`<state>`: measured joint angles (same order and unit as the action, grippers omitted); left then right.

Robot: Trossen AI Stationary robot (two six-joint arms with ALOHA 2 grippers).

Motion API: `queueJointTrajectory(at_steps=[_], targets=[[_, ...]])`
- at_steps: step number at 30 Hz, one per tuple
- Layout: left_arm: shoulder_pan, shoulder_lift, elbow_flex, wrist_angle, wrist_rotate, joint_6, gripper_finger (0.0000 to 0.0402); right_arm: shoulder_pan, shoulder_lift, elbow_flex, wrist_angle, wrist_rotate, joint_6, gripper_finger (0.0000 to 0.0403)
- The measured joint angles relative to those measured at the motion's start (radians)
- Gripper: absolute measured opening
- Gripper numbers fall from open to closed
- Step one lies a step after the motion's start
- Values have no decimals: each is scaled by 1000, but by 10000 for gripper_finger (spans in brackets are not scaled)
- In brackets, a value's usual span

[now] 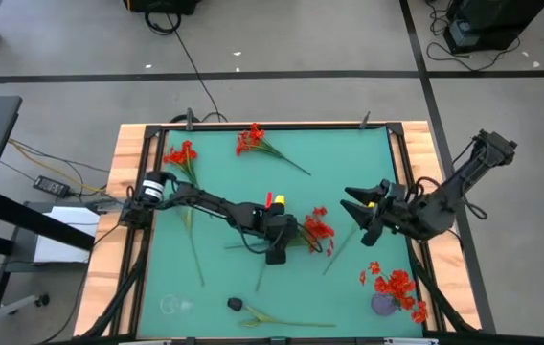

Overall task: Sort flowers into vase by color
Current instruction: Put the bottom orange flowers into the violet vase

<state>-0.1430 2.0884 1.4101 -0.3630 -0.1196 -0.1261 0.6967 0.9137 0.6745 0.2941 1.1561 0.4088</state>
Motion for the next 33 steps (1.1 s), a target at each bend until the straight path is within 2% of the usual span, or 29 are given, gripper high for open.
queueJointTrajectory(at_steps=[3,5,9,15,19,22,28,33], targets=[[11,-1,0,1,-3,-47,32,-45,-11,6,-60,-43,51,223],[16,-5,0,-1,-6,-91,13,-80,-19,7,-86,-92,87,221],[18,-31,-1,-9,-7,-139,16,-156,-34,7,-155,-209,191,220],[18,-125,-1,-13,3,-225,14,-297,-53,7,-389,-400,451,220],[18,-213,-13,40,-23,-262,13,-381,-57,7,-474,-505,515,220],[17,-275,-97,213,-66,-305,13,-429,-58,7,-479,-569,505,220],[21,-366,-402,714,-70,-490,12,-484,-70,7,-427,-724,426,217],[15,-398,-583,1131,-100,-509,12,-514,-86,7,-407,-793,407,216]])
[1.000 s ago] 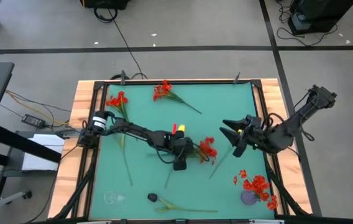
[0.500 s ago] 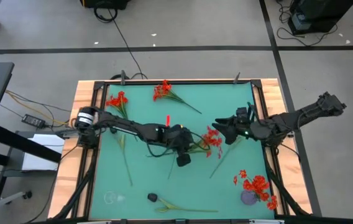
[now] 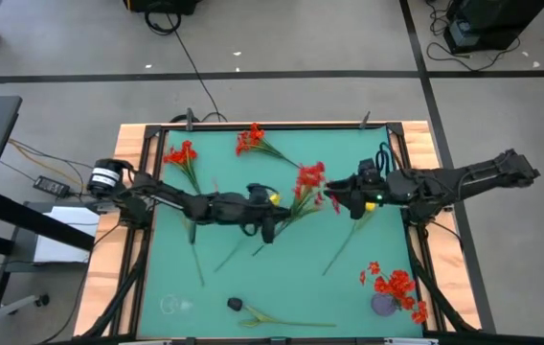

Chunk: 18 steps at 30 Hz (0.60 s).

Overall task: Sort flowers into vase by color
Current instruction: Put the bottom orange flowers into the violet vase

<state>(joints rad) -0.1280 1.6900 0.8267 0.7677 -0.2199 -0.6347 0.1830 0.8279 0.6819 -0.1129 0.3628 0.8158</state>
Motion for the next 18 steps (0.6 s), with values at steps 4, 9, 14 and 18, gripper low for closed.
queueJointTrajectory(at_steps=[4,9,14,18], targets=[[1,-4,-54,264,-23,36,12,-38,1,0,13,-71,-5,216],[21,-4,-55,417,-34,90,12,-63,12,0,107,-163,-62,217],[51,-4,1,418,-37,115,12,-50,48,0,262,-209,-166,228],[61,-4,81,384,26,196,12,-45,96,0,335,-185,-221,242]])
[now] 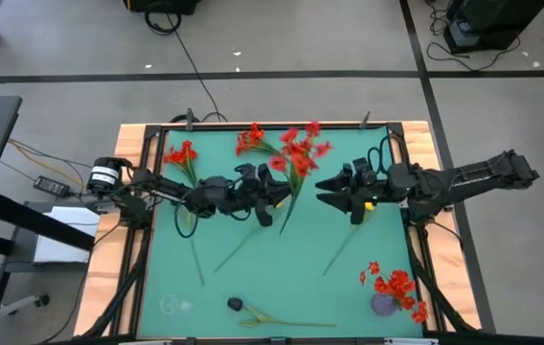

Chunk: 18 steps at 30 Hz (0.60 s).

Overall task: Sort flowers into vase by color
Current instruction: Put the bottom orange flowers into the violet vase

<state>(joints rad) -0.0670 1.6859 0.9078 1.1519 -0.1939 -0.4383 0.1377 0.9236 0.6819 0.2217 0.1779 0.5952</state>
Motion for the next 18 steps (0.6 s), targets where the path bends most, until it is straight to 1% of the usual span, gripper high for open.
queueJointTrajectory(at_steps=[3,5,8,13,18], targets=[[13,0,67,-86,77,40,12,-6,29,-1,66,16,-60,252],[21,0,99,-154,113,39,12,-11,45,-1,157,15,-100,258],[28,0,129,-224,144,39,12,-17,57,-1,254,-2,-135,264],[38,0,135,-242,162,16,11,-18,75,7,255,-26,-178,259],[37,0,135,-265,163,8,14,-37,123,39,235,-24,-199,233]])
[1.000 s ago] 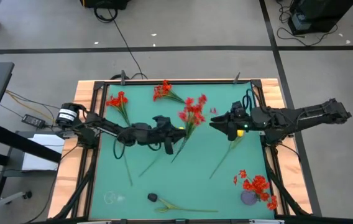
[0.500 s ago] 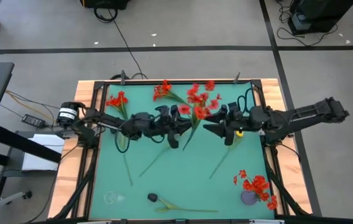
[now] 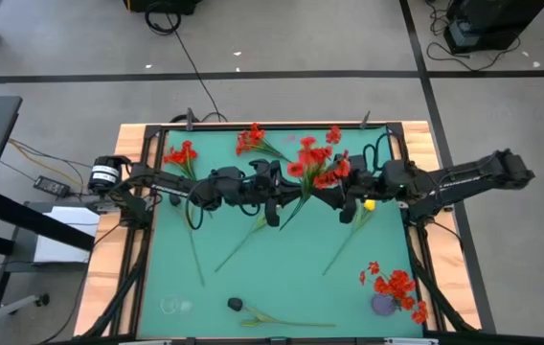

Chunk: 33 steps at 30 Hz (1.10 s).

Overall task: Sort flowers into vase by color
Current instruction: Put the bottom orange flowers into the violet vase

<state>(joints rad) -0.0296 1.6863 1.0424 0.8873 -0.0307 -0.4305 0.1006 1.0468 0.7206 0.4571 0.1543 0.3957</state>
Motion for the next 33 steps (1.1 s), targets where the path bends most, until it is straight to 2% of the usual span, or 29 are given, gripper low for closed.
queueJointTrajectory(at_steps=[5,11,15,19,23,25,29,33], targets=[[0,0,0,-17,-27,4,54,-23,43,34,-9,-1,-12,164],[1,-9,0,-50,-31,59,143,-38,39,35,-49,-27,-46,22],[7,-72,0,-199,-37,96,189,-33,15,34,-68,15,-117,19],[8,-181,0,-402,-24,132,212,-23,-13,34,-108,105,-241,12],[12,-313,0,-563,-28,187,217,-3,-34,34,-144,219,-347,12],[11,-382,0,-649,-31,219,217,4,-41,34,-148,241,-394,12],[10,-511,-10,-858,-51,273,217,23,-42,34,-148,244,-412,12],[4,-640,-125,-897,-57,271,217,59,-39,34,-151,240,-373,12]])
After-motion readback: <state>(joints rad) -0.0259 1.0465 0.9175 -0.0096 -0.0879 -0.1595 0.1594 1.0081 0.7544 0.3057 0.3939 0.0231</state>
